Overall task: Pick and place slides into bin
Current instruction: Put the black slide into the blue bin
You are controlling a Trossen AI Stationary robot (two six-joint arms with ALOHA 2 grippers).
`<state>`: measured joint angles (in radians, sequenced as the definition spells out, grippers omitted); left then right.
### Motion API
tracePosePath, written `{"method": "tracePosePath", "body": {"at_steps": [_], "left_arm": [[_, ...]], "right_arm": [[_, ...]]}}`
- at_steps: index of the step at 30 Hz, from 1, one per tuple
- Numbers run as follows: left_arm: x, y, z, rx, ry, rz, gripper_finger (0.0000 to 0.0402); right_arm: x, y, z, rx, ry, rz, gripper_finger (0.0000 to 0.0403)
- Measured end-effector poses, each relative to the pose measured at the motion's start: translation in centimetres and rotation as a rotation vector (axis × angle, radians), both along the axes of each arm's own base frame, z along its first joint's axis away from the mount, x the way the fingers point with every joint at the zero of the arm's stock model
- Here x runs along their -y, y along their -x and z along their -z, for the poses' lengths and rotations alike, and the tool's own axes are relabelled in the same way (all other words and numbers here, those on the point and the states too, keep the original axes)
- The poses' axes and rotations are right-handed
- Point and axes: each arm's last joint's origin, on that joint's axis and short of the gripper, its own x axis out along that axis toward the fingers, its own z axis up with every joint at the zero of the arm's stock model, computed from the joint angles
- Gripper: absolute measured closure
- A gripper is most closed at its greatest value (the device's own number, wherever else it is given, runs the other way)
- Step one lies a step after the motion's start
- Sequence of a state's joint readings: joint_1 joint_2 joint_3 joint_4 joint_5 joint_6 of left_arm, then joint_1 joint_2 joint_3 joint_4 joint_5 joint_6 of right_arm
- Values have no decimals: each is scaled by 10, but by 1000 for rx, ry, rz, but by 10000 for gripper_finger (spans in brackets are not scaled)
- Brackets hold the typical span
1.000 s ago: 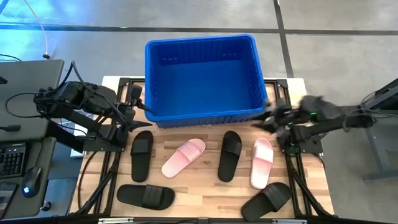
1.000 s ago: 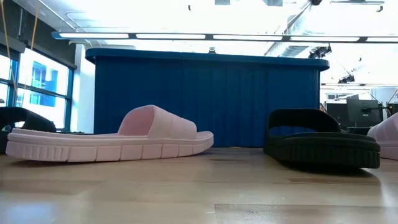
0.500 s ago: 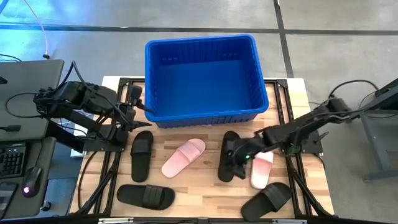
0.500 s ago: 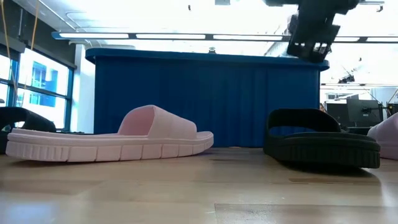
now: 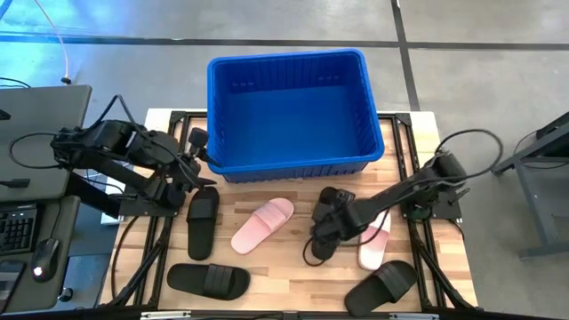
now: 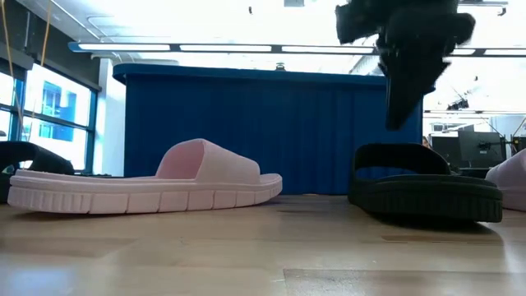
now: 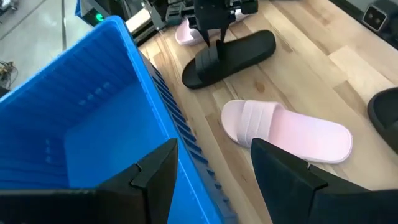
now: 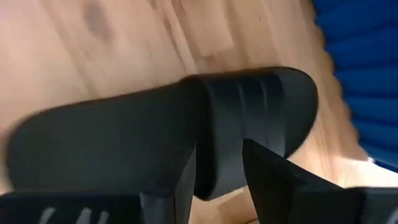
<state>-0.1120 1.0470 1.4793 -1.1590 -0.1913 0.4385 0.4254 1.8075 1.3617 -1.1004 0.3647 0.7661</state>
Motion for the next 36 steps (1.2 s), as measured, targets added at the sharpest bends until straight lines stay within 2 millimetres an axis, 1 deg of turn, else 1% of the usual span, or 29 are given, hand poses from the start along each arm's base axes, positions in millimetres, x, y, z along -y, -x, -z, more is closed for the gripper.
{"method": "tracePosePath", "body": {"at_steps": [5,8,10,12,15,19,24,28,30,32,34,36], "left_arm": [[1,-4,6,-23,5,11,208],[1,-7,7,-32,5,12,208],[1,-9,8,-36,6,12,208],[2,-11,9,-45,5,13,208],[2,-13,10,-53,6,15,208],[2,-15,12,-62,9,19,208],[3,-17,12,-68,9,20,208],[3,-18,13,-72,9,20,208],[3,-19,13,-73,9,20,208],[3,-18,13,-72,9,20,208],[3,-18,13,-73,9,20,208],[3,-18,13,-73,9,20,208]], "right_arm": [[-10,-10,30,-71,68,2,279],[-11,-14,41,-90,101,19,279],[-9,-14,46,-100,154,22,279],[-7,-13,47,-112,212,21,279],[-3,-10,46,-96,282,66,279],[-1,-6,45,-97,313,111,279],[3,-1,50,-113,380,102,279],[11,3,58,-141,401,113,282],[17,5,62,-165,383,137,289],[21,5,64,-171,363,186,305],[23,4,65,-159,351,214,332],[21,3,65,-148,344,217,369]]}}
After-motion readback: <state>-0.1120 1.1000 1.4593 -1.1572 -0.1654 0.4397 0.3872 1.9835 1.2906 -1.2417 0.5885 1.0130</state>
